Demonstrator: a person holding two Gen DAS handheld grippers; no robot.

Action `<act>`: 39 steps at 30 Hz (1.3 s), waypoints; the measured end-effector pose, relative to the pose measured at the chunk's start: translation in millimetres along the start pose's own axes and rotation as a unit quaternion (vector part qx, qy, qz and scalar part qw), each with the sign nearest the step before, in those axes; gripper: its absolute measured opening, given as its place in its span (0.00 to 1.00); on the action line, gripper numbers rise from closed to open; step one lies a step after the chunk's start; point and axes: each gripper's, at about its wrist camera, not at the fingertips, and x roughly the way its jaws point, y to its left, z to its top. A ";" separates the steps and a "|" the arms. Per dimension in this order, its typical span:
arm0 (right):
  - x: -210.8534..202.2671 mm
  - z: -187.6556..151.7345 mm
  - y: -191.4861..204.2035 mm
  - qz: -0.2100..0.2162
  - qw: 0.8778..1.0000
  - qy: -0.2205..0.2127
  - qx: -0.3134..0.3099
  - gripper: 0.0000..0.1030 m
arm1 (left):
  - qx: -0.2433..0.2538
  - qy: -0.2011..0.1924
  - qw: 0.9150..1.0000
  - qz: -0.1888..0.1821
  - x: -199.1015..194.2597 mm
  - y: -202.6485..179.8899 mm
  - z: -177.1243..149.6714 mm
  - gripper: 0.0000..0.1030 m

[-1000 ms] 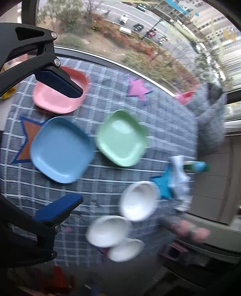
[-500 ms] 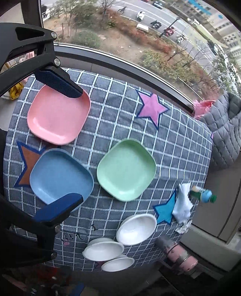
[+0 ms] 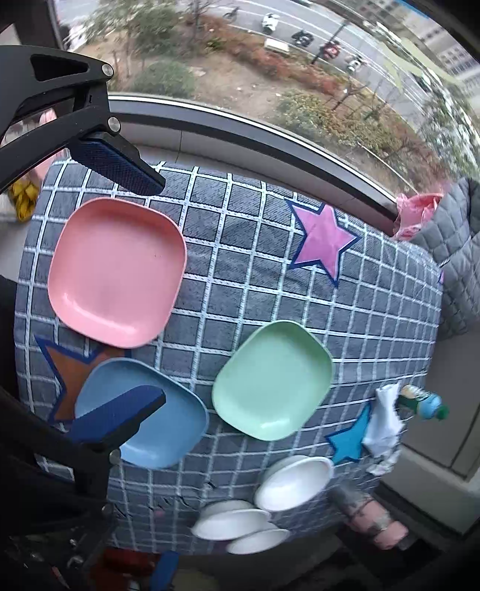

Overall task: Organize plates and bowls
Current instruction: 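Swing both grippers over toward the pink and blue plates, then close the left gripper on the rim of the pink plate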

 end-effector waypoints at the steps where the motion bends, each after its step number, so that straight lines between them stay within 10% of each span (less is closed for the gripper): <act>1: 3.4 -0.5 2.2 0.001 1.000 0.004 0.005 0.99 | 0.003 0.005 1.000 -0.002 2.3 1.4 -1.4 1.00; 9: 17.0 -11.6 22.4 0.025 0.999 0.016 0.016 0.99 | -0.005 0.019 1.000 0.008 23.4 32.5 -13.1 0.96; 16: 46.9 -15.9 62.3 0.136 0.990 0.035 -0.006 0.98 | -0.011 0.056 0.998 0.028 49.8 73.4 -35.8 0.80; 19: 67.2 -15.3 76.5 0.183 0.981 0.063 0.001 0.78 | 0.007 0.058 0.998 0.032 54.8 77.6 -40.9 0.78; 23: 88.9 -15.6 93.2 0.216 0.973 0.086 0.012 0.75 | 0.047 0.051 0.997 0.039 61.6 71.9 -41.4 0.78; 36: 132.4 -22.7 113.6 0.168 0.979 0.103 0.051 0.50 | 0.094 0.051 0.993 0.056 89.8 57.1 -44.3 0.76; 39: 138.3 -20.3 115.6 0.143 0.982 0.107 0.065 0.50 | 0.093 0.064 0.992 0.054 98.0 61.8 -49.8 0.57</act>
